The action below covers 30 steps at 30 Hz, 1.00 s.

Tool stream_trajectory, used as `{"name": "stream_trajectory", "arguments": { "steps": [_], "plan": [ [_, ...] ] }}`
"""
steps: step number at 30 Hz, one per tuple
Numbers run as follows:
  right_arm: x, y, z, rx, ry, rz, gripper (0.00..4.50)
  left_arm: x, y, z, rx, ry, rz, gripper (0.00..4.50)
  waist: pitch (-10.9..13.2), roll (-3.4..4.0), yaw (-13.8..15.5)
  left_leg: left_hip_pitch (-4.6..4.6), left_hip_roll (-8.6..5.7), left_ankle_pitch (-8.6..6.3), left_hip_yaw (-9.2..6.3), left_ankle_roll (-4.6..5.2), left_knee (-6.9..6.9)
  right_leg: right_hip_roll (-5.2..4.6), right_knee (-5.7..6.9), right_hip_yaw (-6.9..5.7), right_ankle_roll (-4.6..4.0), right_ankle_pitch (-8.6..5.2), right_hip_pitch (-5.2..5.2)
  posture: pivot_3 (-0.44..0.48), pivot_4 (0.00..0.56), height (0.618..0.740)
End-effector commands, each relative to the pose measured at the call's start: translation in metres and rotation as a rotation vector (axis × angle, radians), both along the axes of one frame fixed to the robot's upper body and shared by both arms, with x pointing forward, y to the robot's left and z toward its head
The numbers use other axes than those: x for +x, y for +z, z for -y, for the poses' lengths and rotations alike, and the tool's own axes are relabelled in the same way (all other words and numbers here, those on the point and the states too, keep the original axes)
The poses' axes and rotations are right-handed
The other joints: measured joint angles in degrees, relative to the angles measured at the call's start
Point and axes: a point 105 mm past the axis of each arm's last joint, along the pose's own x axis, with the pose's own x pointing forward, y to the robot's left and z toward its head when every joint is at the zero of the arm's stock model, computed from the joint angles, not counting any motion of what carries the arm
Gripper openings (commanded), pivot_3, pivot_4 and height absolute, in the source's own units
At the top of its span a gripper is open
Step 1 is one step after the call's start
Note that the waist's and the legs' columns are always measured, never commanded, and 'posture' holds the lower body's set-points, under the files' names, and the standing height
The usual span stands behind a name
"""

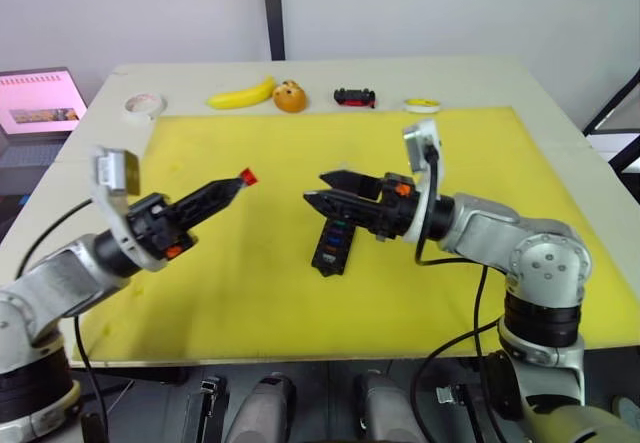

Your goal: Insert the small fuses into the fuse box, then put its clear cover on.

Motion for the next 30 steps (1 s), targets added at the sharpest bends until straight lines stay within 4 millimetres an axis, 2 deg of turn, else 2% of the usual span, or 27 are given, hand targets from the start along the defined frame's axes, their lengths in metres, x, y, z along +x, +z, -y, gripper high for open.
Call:
{"name": "stream_trajectory", "arguments": {
  "steps": [1, 6, 10, 12, 30],
  "plan": [
    [-0.003, 0.01, -0.005, 0.032, 0.01, 0.011, 4.5, 0.003, 0.008, 0.012, -0.029, -0.026, 0.017, 0.04, 0.0, 0.0, -0.03, 0.0, 0.0, 0.0, 0.0, 0.0, -0.01, 0.01, 0.0, 0.0, 0.0, 0.0, 0.0, 0.0, 0.15, 0.74],
    [0.001, 0.015, -0.01, 0.091, -0.018, -0.033, 4.5, 0.011, 0.007, 0.03, -0.063, -0.101, -0.01, 0.04, 0.0, 0.0, -0.07, 0.0, 0.0, 0.0, 0.03, 0.01, 0.0, 0.05, 0.01, -0.04, 0.0, 0.0, 0.0, 0.0, 0.15, 0.74],
    [0.001, 0.015, -0.012, 0.091, -0.03, -0.043, 4.5, 0.014, 0.006, 0.036, -0.073, -0.131, -0.023, 0.04, 0.0, 0.0, -0.14, 0.0, 0.0, -0.01, 0.04, 0.02, -0.01, 0.06, 0.0, -0.04, 0.0, 0.0, -0.01, 0.0, 0.15, 0.74],
    [0.002, 0.016, -0.012, 0.1, -0.041, -0.048, 3.92, 0.015, 0.005, 0.037, -0.073, -0.14, -0.028, 0.0, 0.0, 0.0, -0.14, 0.0, 0.0, 0.0, 0.04, 0.02, -0.01, 0.07, 0.0, -0.04, 0.0, 0.0, -0.01, 0.0, 0.15, 0.74],
    [0.001, 0.013, -0.008, 0.097, -0.065, -0.09, 3.92, 0.017, 0.005, 0.037, -0.094, -0.152, -0.029, 0.0, 0.0, 0.01, -0.14, 0.0, 0.01, -0.02, 0.04, 0.04, -0.01, 0.09, -0.01, -0.04, 0.0, 0.0, -0.01, 0.0, 0.15, 0.74]
  ]
}}
